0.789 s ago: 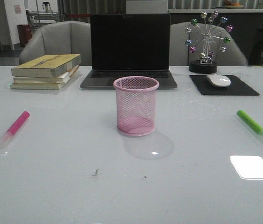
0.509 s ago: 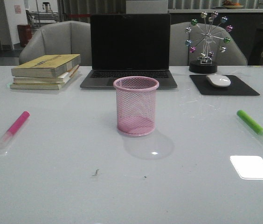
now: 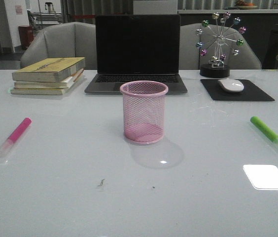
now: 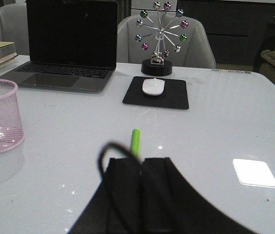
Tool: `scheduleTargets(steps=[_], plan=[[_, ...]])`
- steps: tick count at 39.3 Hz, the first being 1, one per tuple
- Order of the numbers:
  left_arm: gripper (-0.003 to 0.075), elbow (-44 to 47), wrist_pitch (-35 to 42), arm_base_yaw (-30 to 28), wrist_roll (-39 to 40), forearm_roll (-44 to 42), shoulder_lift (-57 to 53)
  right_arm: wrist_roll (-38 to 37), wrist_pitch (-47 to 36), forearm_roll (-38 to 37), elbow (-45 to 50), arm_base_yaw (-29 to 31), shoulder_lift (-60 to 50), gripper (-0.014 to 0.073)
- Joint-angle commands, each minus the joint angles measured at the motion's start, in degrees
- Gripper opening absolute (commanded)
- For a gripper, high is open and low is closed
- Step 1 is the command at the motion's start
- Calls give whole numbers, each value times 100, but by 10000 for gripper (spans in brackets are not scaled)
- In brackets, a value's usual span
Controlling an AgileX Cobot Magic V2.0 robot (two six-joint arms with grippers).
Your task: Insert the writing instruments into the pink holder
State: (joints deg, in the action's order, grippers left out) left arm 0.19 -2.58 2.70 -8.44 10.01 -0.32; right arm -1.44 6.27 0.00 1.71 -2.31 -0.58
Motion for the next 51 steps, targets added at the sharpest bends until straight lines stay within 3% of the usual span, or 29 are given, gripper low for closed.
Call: scheduleTargets(steps=[1, 13, 21, 39, 46, 51], plan=[[92, 28, 479, 13, 15, 64, -122, 38, -587, -77, 9, 2, -106, 32], [92, 28, 502, 13, 15, 72, -122, 38, -1073, -77, 9, 12, -106, 32], [92, -251, 1116, 13, 15, 72, -122, 38, -2159, -72, -80, 12, -106, 32], [93, -2130, 333, 13, 15, -471, 390, 38, -489, -315, -1827, 12, -20, 33], [92, -3075, 258, 13, 15, -471, 1238, 38, -77, -398, -2615, 12, 695, 33], [93, -3915, -385, 13, 15, -471, 1978, 38, 102, -398, -3258, 12, 1526, 33]])
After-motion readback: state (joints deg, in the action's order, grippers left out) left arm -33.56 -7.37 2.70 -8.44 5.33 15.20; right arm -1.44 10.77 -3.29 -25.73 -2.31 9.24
